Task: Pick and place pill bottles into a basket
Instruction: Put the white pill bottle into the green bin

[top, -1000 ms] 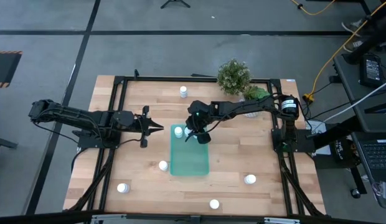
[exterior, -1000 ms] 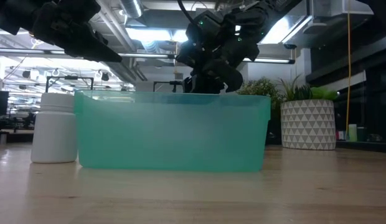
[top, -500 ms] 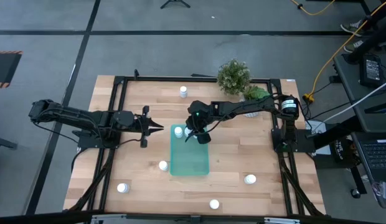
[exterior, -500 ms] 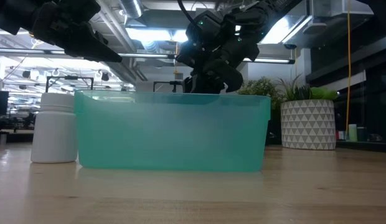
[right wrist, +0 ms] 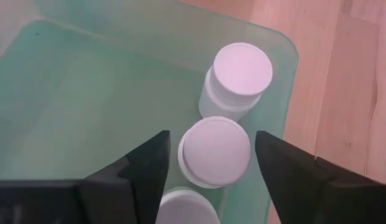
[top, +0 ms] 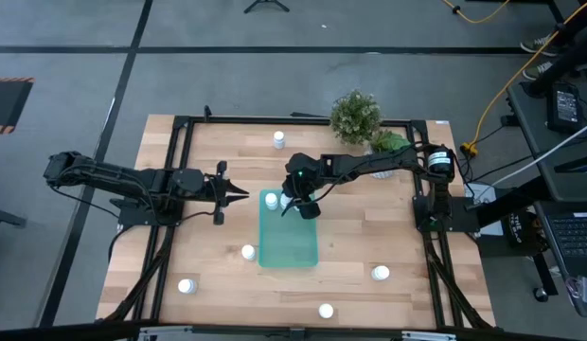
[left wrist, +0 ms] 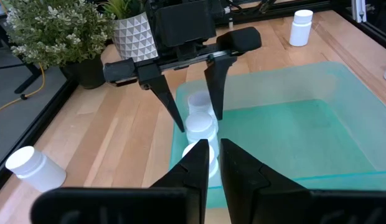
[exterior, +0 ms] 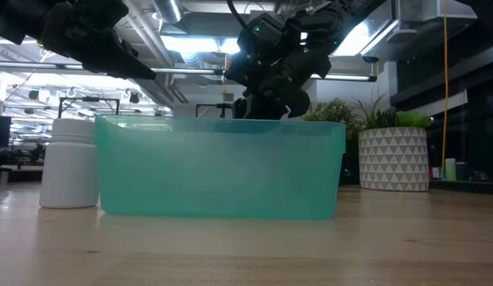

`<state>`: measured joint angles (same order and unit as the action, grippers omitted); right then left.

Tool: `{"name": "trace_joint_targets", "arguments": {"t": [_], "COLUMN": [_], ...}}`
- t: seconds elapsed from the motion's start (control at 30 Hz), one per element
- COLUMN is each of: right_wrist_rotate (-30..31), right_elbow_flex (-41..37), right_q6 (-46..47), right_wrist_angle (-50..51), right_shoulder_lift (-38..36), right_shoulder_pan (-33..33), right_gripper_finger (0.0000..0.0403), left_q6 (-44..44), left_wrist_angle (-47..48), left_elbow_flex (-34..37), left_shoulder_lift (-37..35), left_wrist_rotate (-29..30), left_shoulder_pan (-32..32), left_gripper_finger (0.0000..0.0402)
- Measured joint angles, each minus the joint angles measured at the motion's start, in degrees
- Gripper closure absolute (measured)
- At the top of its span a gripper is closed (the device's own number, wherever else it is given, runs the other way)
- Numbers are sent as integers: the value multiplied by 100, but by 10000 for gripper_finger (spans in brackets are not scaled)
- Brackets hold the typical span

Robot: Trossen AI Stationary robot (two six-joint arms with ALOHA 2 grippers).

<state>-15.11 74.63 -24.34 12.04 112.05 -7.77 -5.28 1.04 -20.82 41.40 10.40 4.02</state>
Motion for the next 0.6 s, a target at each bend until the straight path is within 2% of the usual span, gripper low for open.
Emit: {"name": "trace_joint_targets", "arguments": {"t": [0.33, 0.47, 0.6], "right_wrist_rotate": [4, 35, 341], "right_elbow_flex": [5, 227, 682], "right_q6": [-4, -9, -25], "right_wrist_angle": [-57, 245, 1021], "right_shoulder_lift": [0, 0, 0], "right_shoulder_pan": [0, 0, 4], "right_gripper_finger": [155, 154, 154], "left_q6": [0, 0, 0], "left_wrist_angle": [0, 1, 0], "left_elbow_flex": [0, 0, 0], "left_shoulder_lift": [1, 1, 1], "left_wrist_rotate": [-1, 0, -1], "left_shoulder_pan": [-1, -1, 1], "left_gripper_finger": [368, 370, 367]}}
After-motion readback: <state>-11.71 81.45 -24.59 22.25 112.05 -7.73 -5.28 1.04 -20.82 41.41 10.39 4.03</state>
